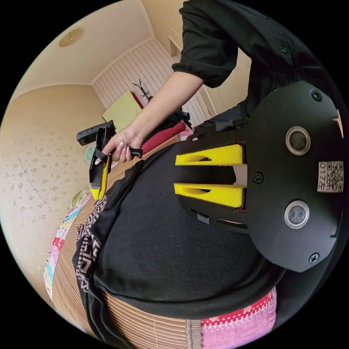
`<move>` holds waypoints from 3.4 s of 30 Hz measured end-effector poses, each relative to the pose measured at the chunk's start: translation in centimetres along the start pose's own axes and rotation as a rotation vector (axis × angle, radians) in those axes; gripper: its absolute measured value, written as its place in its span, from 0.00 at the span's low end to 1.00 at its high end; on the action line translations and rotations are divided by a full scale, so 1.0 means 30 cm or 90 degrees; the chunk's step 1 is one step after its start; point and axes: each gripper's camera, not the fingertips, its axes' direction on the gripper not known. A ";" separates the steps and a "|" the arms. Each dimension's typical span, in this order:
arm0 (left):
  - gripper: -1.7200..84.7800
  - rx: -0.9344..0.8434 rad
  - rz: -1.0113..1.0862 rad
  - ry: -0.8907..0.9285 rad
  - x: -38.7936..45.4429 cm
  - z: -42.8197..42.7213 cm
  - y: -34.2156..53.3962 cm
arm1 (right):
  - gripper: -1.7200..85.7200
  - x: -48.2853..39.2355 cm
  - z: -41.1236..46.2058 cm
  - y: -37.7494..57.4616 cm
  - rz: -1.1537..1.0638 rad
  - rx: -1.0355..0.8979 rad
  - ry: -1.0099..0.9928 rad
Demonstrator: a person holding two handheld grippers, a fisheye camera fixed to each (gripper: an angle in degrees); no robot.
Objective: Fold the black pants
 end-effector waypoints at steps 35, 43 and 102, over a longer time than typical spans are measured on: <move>0.10 0.023 -0.008 0.004 0.002 -0.002 -0.080 | 0.10 -0.160 0.138 0.169 -0.214 -0.006 -0.030; 0.10 0.027 -0.015 0.022 0.006 -0.001 -0.082 | 0.10 -0.048 0.264 -0.130 -0.096 -0.023 0.039; 0.08 0.045 -0.038 0.036 0.208 -0.124 -0.026 | 0.06 0.345 -0.183 0.334 0.374 0.169 0.320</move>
